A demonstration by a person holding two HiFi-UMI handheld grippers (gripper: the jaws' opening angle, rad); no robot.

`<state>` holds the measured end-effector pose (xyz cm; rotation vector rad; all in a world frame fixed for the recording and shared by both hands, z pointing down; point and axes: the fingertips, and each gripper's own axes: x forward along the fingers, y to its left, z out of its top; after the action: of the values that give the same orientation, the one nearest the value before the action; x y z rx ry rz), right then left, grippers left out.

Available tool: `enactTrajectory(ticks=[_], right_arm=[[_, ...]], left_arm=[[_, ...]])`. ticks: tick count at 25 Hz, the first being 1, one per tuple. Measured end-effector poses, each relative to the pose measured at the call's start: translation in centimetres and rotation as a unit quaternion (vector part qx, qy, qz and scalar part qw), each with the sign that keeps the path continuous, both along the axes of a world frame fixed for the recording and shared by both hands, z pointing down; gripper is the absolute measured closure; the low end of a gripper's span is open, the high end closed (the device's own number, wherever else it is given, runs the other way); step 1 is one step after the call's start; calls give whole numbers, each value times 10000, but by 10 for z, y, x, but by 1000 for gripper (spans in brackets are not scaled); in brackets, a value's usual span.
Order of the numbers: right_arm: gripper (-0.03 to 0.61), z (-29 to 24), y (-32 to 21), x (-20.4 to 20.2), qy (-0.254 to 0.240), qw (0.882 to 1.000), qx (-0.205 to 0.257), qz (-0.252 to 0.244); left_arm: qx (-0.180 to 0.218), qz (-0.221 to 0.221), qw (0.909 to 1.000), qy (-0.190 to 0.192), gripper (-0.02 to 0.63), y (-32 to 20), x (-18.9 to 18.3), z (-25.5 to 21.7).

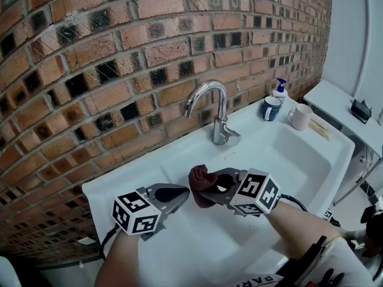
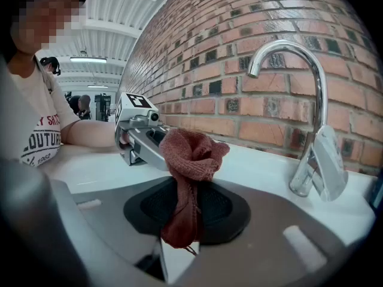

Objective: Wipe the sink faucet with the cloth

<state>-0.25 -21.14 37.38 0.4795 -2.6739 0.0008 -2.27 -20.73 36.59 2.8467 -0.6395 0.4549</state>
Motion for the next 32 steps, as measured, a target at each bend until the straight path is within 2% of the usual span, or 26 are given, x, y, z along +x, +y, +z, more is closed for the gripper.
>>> enactTrajectory(ticks=[4,11,17,22,26,32], right_arm=[[485,-12,-7,4,-10,9995,222,225],[485,-66,-19,0,-249,9952,811,495],[485,-123,-34,-8,-51,9874,1499,509],[485,-164,-50,-16,-76,9806,1865,597],[485,-174,-61,-19,-29,9780,1971,685],[485,-164,-78,-14,-30,9784,1831,956]], left_arm=[[-16,7,10000,1,609,1,2,1],[-20,5,10000,1,609,2,1,2],[-16,5,10000,-8,609,2,2,1],[-25,13,10000,-4,609,2,2,1],[-28,9,10000,-7,609,2,1,1],[-19,23,10000,-9,609,2,2,1]])
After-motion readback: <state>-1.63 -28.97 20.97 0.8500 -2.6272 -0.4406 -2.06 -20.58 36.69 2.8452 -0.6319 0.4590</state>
